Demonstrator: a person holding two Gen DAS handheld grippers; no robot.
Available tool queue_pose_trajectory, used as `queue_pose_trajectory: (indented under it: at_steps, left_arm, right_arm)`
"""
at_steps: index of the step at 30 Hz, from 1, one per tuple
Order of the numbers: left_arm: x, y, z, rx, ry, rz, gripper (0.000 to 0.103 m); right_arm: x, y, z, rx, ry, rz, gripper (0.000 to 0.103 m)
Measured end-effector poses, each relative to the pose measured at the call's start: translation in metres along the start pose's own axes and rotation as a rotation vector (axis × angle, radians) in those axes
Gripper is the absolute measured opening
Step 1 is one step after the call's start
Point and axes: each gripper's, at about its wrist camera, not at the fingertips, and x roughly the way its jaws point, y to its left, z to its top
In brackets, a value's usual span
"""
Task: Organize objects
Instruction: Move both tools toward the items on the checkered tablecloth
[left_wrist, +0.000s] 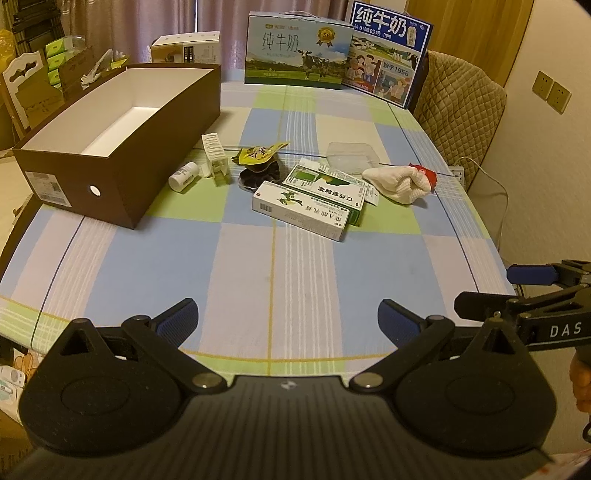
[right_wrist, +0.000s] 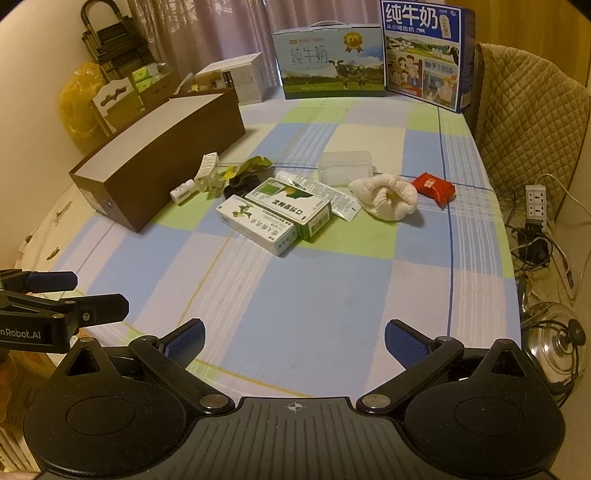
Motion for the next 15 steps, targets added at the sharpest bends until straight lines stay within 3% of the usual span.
queue_pose_trajectory:
  at_steps: [15]
  left_arm:
    - [0.048,0.000,0.020,0.040,0.052,-0.009,0.102]
  right_arm:
    - [0.033,-0.033,0.020,0.069,0.015,-0.030,0.101]
